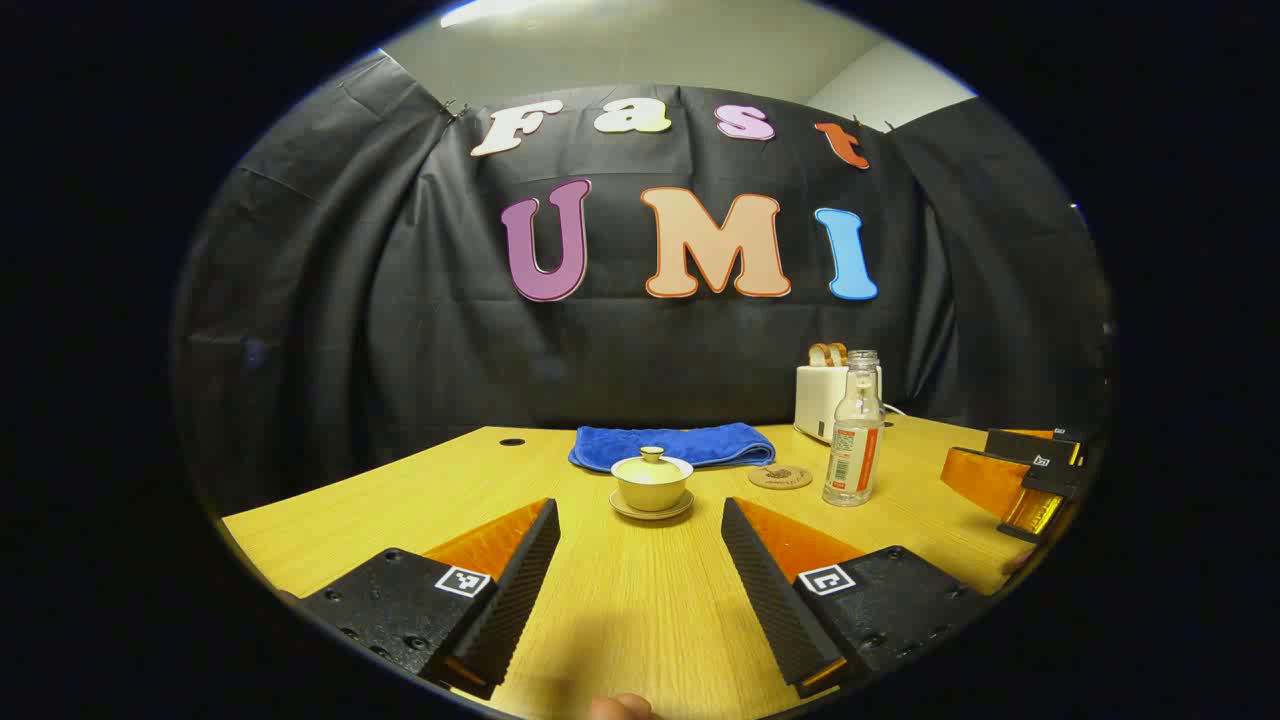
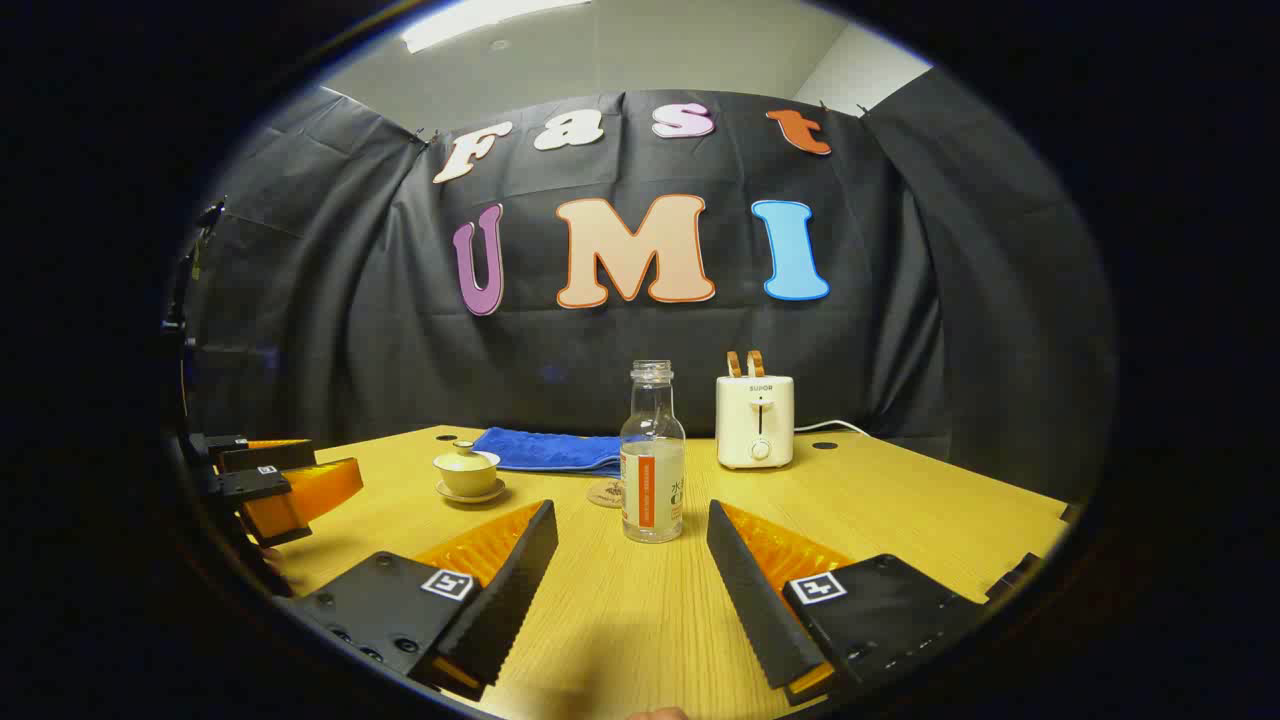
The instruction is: Open the teacup lid with one hand, grasp the water bottle and pour water into the teacup with the other hand; after pouring, place the water bottle on the coaster and then close the teacup lid.
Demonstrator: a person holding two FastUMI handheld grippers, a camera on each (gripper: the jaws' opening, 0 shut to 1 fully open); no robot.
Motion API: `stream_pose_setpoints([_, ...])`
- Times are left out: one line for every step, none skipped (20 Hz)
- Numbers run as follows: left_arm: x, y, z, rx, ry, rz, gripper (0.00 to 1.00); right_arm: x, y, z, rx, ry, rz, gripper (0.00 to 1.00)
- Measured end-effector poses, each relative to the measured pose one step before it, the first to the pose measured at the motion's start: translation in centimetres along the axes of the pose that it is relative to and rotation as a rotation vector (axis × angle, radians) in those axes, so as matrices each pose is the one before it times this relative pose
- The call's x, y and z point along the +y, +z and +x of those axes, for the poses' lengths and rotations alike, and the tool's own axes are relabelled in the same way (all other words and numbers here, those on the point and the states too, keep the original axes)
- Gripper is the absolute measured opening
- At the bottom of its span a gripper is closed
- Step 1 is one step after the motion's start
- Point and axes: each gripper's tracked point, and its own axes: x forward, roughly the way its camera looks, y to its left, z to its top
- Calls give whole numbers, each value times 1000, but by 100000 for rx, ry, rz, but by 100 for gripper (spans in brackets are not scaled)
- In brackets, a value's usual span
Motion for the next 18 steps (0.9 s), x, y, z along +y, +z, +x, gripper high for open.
stream_pose_setpoints([45,-63,-72,-132,-29,-23,95,-35,-16,33,49,-50,-48,98])
stream_pose_setpoints([11,38,-59,-43,26,-36,95,-36,5,17,-54,-146,32,93])
stream_pose_setpoints([-2,-63,-18,134,11,53,95,-23,56,-49,0,-95,-28,98])
stream_pose_setpoints([-33,35,34,28,41,20,95,26,70,-35,-2,2,12,93])
stream_pose_setpoints([15,-15,87,7,32,-27,95,5,-77,34,23,-13,-16,93])
stream_pose_setpoints([15,17,6,-48,65,2,95,-15,-47,30,25,9,-21,93])
stream_pose_setpoints([-50,-36,49,61,14,7,95,-24,54,-6,-5,8,27,93])
stream_pose_setpoints([-17,17,-48,-11,-4,4,95,77,-31,-26,-5,265,-14,98])
stream_pose_setpoints([83,49,-13,-240,381,-47,95,1,28,5,67,-10,44,93])
stream_pose_setpoints([22,48,-114,-124,103,53,95,-89,-85,1,27,-421,-48,93])
stream_pose_setpoints([-6,-102,90,145,35,76,95,-243,70,3,-311,-1295,-60,93])
stream_pose_setpoints([8,-45,-27,110,-27,-52,95,-291,35,-39,-190,-1803,-99,97])
stream_pose_setpoints([-11,85,-60,-268,-129,-72,95,-4,42,-7,-83,-562,-59,93])
stream_pose_setpoints([-81,20,126,46,-541,22,95,343,-64,-26,122,100,-78,92])
stream_pose_setpoints([-96,-96,11,-21,-53,17,95,-26,-16,-19,212,-717,53,92])
stream_pose_setpoints([55,43,-10,16,43,2,95,-282,19,-52,-179,-1580,-4,93])
stream_pose_setpoints([78,-22,-69,13,203,-66,95,-161,102,-57,-189,-1297,-109,92])
stream_pose_setpoints([9,43,29,57,152,16,95,105,-85,-72,-80,-839,-90,93])
